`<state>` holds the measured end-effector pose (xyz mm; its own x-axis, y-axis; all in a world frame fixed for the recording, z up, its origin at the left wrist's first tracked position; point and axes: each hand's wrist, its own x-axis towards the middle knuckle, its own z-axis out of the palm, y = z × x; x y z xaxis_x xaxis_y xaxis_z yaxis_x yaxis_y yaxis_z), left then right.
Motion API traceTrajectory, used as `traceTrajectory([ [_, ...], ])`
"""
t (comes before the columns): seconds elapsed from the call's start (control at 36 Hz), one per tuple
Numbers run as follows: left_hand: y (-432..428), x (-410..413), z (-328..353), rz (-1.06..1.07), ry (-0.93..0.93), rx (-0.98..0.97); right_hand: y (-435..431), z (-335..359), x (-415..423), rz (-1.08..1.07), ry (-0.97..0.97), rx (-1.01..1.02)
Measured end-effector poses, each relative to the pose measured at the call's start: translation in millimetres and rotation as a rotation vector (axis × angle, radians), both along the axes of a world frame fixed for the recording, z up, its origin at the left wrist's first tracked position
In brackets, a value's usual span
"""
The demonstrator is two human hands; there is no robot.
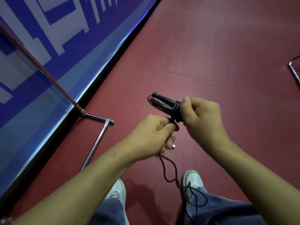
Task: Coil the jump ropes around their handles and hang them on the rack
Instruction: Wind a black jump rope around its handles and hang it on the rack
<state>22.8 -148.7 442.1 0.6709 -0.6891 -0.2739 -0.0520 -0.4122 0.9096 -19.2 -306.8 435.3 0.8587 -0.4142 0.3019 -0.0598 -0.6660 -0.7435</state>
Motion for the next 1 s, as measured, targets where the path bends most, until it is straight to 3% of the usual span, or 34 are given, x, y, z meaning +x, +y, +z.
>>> traceTrajectory([
  [0.08,2,-4,-4,-0.042,-0.151,0.163,-7,-10,0,-0.002,0.055,-0.106],
  [0.28,5,-11,-1,-0.100,-0.153,0.279,-31,-13,2,-0.138,0.162,-0.267],
  [0.47,9,1,-1,0.017,-0.565,0.279,-21,-5,0,0.002,0.421,-0.439],
  [0.58,19,21,-3,-0.009,-0.778,0.211,-13,-3,0,0.228,0.499,-0.453],
  [0.69,29,38,-4,-0.079,-0.693,0.060,-10,0,-4,0.473,0.421,-0.365],
  [0.78,32,42,0,-0.071,-0.503,-0.025,-8,9,-9,0.556,0.346,-0.206],
  [0.94,33,44,7,-0.013,-0.073,-0.252,0,27,-18,0.520,0.198,0.239],
  [1.0,28,36,9,-0.014,-0.069,-0.261,2,31,-19,0.456,0.123,0.361],
])
